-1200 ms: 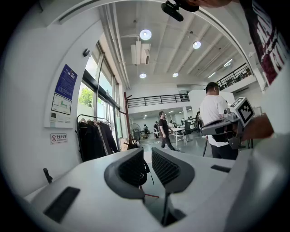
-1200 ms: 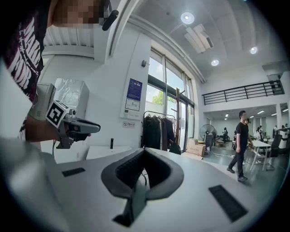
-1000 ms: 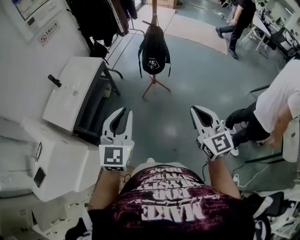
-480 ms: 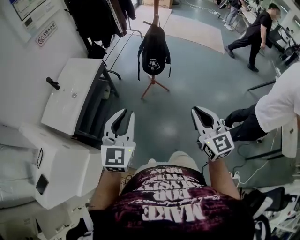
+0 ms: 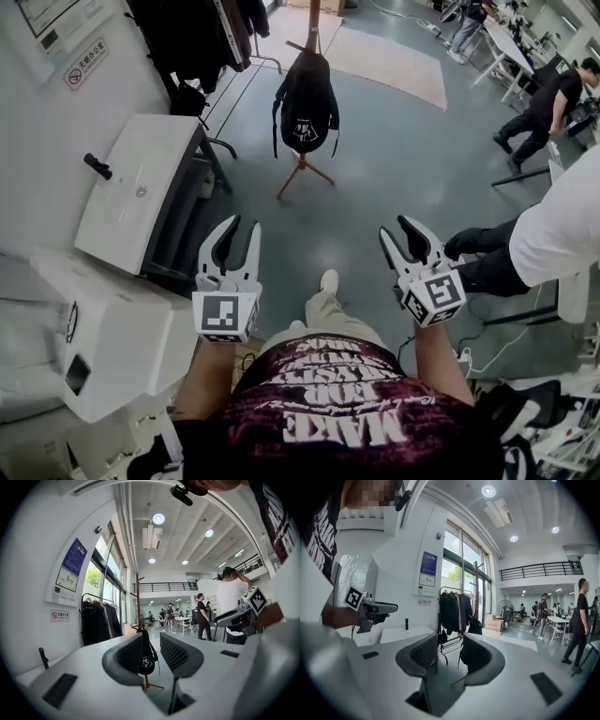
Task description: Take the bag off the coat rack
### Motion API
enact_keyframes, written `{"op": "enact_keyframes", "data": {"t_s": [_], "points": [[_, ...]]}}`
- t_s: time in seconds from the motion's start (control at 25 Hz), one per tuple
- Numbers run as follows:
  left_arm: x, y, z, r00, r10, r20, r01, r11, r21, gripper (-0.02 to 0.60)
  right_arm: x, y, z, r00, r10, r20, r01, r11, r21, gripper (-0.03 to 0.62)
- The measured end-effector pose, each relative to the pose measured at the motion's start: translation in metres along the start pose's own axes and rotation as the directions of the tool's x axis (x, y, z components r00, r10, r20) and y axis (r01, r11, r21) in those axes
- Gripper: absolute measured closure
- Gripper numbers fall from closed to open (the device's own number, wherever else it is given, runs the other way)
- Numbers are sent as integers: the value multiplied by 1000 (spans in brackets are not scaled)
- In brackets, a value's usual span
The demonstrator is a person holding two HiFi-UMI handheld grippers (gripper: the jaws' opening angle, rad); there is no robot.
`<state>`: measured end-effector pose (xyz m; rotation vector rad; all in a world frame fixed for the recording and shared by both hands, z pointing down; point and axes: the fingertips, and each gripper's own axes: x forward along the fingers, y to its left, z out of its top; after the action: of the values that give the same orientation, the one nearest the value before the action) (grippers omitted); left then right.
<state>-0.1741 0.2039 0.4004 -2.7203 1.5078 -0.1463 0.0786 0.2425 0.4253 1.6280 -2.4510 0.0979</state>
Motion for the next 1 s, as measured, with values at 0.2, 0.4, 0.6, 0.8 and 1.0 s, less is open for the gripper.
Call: {"op": "enact_keyframes", "data": {"t_s": [0.2, 0.4, 0.6, 0.8, 1.0], "points": [[20, 12, -4, 1000, 22, -20, -22, 1000, 4, 479, 24, -12, -4, 1000, 25, 1, -25, 1000, 16, 421], [49, 20, 0, 999, 27, -38, -26, 1000, 9, 479, 50, -29, -1, 999, 52, -9, -52, 998, 18, 418], [79, 25, -8, 998, 19, -65, -19, 1000, 0, 479, 76, -53, -1, 998, 63, -18, -62, 998, 23, 419], [107, 27, -10, 997, 23, -78, -23, 1000, 3, 479, 98, -71, 3, 996, 84, -26, -84, 996, 16, 419], [131, 40, -6, 995, 79, -66, -78, 997, 14, 479, 118, -91, 3, 993, 113, -22, -113, 993, 17, 419]]}}
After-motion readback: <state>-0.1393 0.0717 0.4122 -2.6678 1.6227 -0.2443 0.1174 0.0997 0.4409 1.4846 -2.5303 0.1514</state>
